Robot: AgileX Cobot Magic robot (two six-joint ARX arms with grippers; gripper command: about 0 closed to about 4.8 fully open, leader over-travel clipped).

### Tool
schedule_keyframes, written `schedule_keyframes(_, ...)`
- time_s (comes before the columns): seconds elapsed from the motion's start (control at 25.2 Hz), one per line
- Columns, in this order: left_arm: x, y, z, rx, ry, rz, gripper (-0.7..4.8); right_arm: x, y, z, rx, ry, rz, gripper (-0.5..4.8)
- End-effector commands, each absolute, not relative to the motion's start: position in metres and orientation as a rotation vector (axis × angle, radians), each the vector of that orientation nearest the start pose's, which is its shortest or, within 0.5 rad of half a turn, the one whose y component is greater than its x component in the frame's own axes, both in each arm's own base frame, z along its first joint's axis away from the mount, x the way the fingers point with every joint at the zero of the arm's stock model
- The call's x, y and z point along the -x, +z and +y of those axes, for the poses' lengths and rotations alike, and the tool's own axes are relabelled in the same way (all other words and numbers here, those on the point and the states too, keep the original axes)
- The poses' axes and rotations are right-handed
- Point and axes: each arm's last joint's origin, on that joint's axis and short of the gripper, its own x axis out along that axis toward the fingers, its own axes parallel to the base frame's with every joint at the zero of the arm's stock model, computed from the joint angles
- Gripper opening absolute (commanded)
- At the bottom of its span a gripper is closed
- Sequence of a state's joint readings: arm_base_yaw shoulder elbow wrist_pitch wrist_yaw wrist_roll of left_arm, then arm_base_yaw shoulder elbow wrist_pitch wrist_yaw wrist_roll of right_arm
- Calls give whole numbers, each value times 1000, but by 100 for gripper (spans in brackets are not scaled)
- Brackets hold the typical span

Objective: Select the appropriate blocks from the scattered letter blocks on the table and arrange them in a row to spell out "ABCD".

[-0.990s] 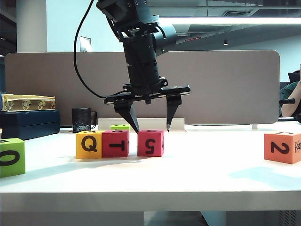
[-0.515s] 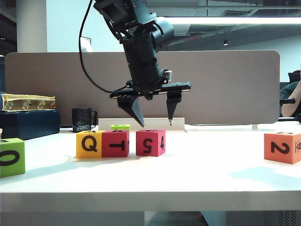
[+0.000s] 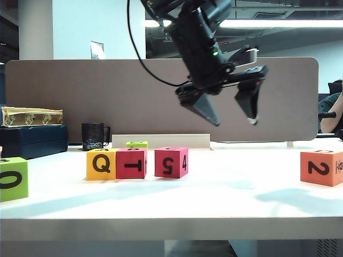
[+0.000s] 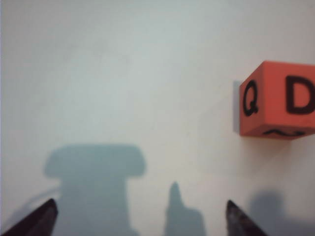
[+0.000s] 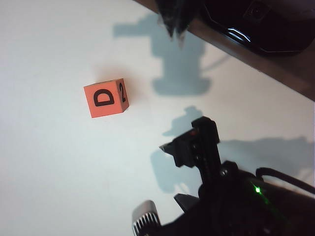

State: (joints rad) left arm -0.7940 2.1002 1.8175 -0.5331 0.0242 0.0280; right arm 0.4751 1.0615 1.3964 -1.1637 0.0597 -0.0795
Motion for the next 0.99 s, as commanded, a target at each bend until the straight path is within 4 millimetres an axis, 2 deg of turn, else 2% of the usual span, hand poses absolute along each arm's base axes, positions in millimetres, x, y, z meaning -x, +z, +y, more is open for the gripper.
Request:
schedule_keyframes(0.04,-323,252,-353,-330,-838,693,479,-149,403,74,298,405,760,-2)
schedule_keyframes(0.16,-317,246,-365,-313,-912,686,479,-144,408,71,299,379,729,-1)
schedule_keyframes(0.28,-314,238,-376,-291,-980,666,479,-136,422,64,310,305,668,-2)
schedule_keyframes(0.48,-310,228,-391,-289,-1029,625,479,-129,432,60,294,302,624,-2)
schedule_keyframes(0.71,-309,204,-405,-285,-1091,617,479,-123,431,58,274,298,647,-2)
schedule_keyframes(0.99,-310,202,-412,-253,-1126,559,479,-118,424,54,300,251,734,-2)
